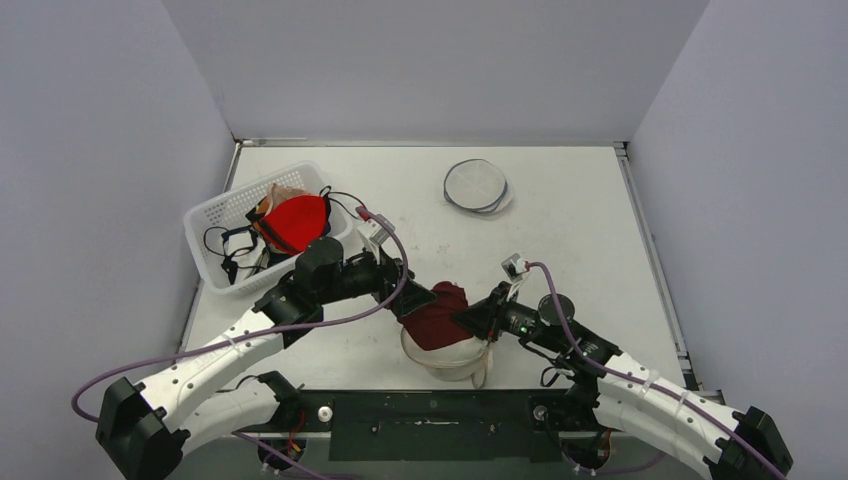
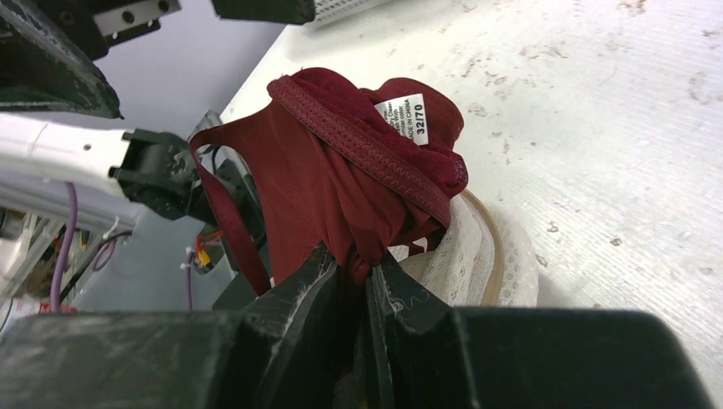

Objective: Unzip the laundry bag and remove the bra
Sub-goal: Pick up the bra from the laundry bag, then place the bra in the bin.

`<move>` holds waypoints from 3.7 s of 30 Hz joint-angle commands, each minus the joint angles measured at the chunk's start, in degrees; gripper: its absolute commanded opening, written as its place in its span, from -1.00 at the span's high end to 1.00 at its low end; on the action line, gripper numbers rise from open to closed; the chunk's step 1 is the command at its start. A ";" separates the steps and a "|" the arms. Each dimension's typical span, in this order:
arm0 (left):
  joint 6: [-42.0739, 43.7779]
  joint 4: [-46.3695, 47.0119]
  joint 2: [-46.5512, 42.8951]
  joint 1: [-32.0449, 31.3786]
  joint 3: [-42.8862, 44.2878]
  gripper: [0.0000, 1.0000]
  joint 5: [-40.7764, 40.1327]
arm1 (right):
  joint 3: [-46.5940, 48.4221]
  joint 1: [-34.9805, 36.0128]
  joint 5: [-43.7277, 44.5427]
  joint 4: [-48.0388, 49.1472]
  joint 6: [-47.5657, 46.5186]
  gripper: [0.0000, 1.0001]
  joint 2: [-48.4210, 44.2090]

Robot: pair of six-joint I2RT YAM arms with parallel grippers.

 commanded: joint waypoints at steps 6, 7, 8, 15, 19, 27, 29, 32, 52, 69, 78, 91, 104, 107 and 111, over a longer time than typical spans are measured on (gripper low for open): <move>7.11 -2.99 1.69 0.27 4.16 -0.92 12.75 | -0.31 -0.43 -8.41 4.94 -3.62 0.89 -5.28; 7.21 -3.91 2.20 -0.07 3.99 -0.93 13.39 | -0.22 -0.52 -8.50 4.71 -3.96 0.89 -5.65; 7.05 -3.82 2.65 -0.54 3.58 -0.93 14.18 | -0.12 -0.56 -8.54 4.38 -4.27 0.89 -5.94; 6.73 -2.61 4.78 -4.42 3.36 -0.83 14.66 | -0.02 -0.52 -8.46 4.28 -4.77 0.89 -6.08; 5.50 0.14 6.20 -4.88 2.80 -0.27 16.34 | -0.12 -0.52 -7.56 3.92 -4.68 0.89 -6.35; 4.26 0.79 5.96 -4.88 2.99 1.00 12.40 | 2.66 -0.54 -2.19 -4.06 -6.06 0.57 -6.21; 4.00 1.20 5.08 -4.84 3.02 1.00 10.38 | 4.44 -0.54 0.45 -8.65 -6.68 -0.09 -6.15; 3.19 1.59 4.33 -4.76 3.08 1.00 6.63 | 6.64 -0.46 4.93 -15.49 -6.41 -0.69 -7.95; -5.33 -12.97 -10.45 0.64 8.02 1.00 -34.45 | 8.24 -0.43 22.71 -28.23 -2.79 -0.86 -22.70; -15.62 -10.17 -4.38 55.90 17.87 1.00 -18.09 | 2.78 -0.35 15.77 -20.26 -1.86 -0.94 -20.58; -12.87 11.21 -3.03 59.54 2.04 1.00 -25.23 | 0.11 -0.25 12.63 -21.42 -1.08 -0.96 -25.53; -16.27 31.29 5.43 63.95 -13.51 1.00 -27.44 | -0.50 -0.25 11.49 -22.52 -1.76 -0.96 -26.70; -18.18 14.44 2.10 63.98 -10.56 -0.20 -32.65 | 1.62 -0.25 12.92 -23.93 -2.85 -0.96 -26.23; -17.58 6.66 -0.74 63.89 -7.66 -0.40 -34.20 | 1.90 -0.25 12.35 -22.79 -2.54 -0.96 -25.17; -16.21 -6.53 -3.73 63.17 -2.30 -0.54 -39.32 | 1.91 -0.25 11.42 -21.01 -1.85 -0.96 -23.86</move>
